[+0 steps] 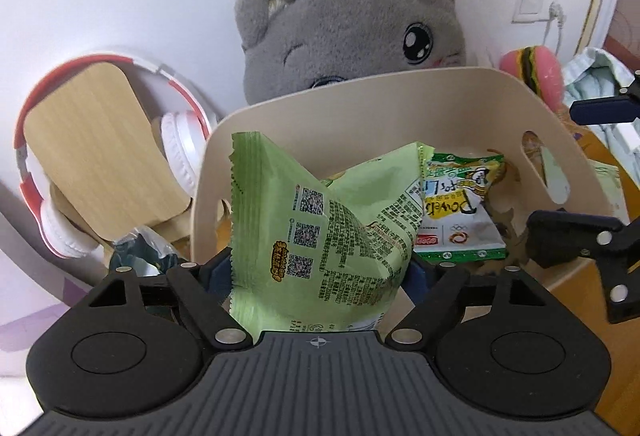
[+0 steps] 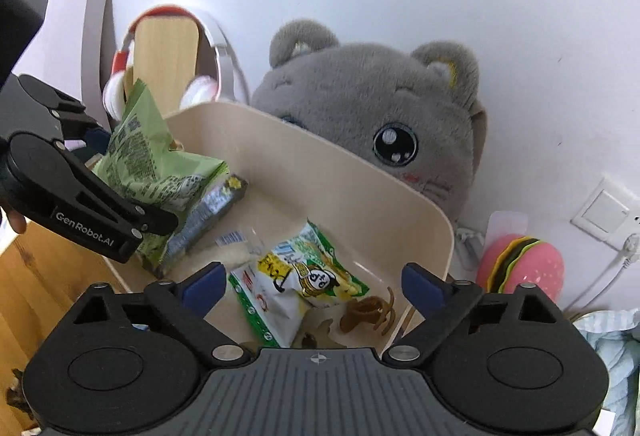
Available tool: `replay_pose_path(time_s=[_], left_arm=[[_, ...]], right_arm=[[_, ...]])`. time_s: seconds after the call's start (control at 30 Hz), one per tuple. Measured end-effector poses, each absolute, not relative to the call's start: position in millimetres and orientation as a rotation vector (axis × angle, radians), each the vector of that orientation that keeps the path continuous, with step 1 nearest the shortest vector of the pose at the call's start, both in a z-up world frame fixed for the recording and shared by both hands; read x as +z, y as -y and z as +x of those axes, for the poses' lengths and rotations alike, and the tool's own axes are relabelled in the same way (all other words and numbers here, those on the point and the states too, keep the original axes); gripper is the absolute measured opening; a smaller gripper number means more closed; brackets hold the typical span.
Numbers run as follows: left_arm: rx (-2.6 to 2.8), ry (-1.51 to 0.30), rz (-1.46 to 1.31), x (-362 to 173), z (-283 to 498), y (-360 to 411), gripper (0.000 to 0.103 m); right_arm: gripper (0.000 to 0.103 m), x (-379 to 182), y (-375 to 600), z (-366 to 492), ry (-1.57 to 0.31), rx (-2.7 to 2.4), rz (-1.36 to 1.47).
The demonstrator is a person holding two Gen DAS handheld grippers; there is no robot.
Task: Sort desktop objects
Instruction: 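Open both tools over the basket to drop the snack bags, then grasp the red-white plush clip with the right tool while the left tool grasps the brown Hello Kitty bow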
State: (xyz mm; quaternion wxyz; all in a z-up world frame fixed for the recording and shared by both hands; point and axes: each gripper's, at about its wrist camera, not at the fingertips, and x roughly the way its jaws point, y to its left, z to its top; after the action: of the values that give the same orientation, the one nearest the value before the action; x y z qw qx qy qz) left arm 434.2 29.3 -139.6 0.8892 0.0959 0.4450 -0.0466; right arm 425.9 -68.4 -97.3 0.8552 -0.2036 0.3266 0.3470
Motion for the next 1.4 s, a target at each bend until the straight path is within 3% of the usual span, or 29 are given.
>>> replay_pose_path(time_s=[0.37,1.0,1.4], left_arm=[[-0.167,-0.867,0.229,-120,389,-42,0.083],[-0.076,-0.882,0.182,-121,416,-47,0.083],[-0.239,-0.856,0.274,-121,349,-42,0.083]], right_arm=[[0.103,-77,96,381,-0.656,0.689,-0.313],[0.103,-69,105,367,-0.657,0.633,-0.300],[0.103,-74,112,334,-0.706,0.661,-0.266]])
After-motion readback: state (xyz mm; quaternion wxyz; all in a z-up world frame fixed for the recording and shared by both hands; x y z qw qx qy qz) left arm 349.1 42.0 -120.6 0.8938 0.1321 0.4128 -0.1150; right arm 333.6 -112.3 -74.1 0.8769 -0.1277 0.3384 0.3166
